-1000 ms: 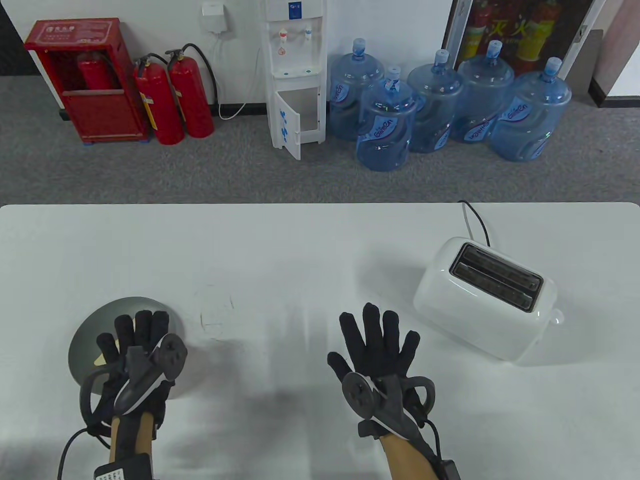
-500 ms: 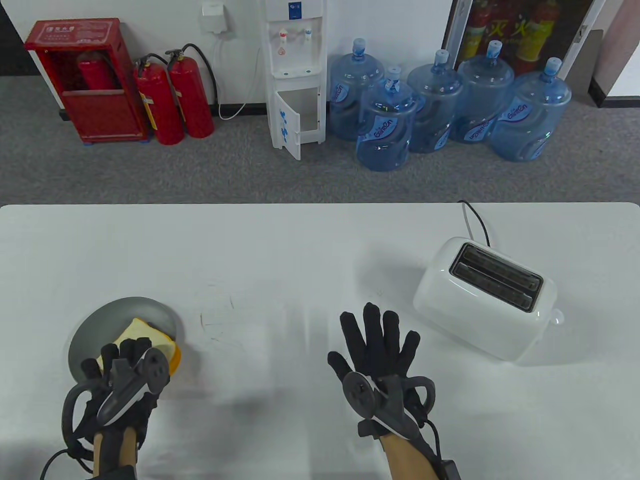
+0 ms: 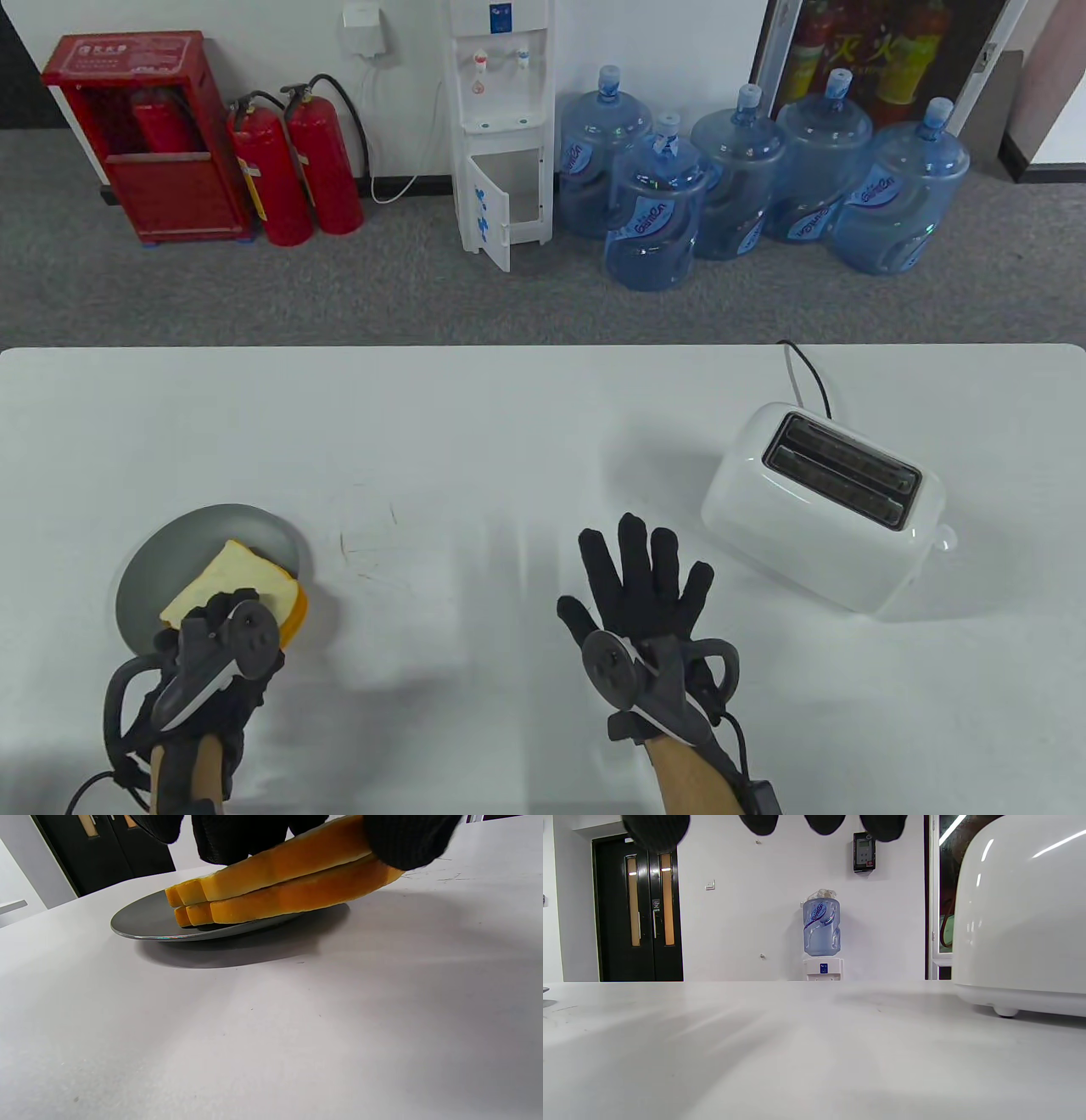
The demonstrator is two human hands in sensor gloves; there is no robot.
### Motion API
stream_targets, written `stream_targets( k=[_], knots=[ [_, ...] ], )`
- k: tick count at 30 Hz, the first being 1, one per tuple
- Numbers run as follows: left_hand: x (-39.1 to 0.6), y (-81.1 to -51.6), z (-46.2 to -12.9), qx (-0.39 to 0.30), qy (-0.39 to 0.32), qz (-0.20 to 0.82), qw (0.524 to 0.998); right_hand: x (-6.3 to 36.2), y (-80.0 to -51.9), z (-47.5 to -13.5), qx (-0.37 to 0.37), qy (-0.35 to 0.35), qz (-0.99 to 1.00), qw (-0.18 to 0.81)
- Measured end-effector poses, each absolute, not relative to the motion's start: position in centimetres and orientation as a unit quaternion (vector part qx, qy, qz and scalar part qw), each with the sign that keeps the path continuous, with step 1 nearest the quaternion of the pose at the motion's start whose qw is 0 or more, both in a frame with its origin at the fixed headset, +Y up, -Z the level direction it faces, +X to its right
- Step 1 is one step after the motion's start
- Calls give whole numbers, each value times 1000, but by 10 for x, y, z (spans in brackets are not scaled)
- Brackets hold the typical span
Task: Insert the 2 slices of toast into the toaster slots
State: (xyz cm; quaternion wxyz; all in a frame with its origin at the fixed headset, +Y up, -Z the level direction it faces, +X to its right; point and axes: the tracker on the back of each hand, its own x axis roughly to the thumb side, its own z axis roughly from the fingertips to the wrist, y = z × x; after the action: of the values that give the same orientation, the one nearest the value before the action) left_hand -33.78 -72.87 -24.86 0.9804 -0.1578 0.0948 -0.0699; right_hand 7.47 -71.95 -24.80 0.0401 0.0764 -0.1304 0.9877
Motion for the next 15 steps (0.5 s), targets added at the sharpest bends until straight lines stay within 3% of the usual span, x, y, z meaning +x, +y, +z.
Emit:
stream_targets(
  k=[15],
  knots=[
    [-342,-722,-256,-169,91,-20,981,75,-720,-248,76,-129,988,42]
  ],
)
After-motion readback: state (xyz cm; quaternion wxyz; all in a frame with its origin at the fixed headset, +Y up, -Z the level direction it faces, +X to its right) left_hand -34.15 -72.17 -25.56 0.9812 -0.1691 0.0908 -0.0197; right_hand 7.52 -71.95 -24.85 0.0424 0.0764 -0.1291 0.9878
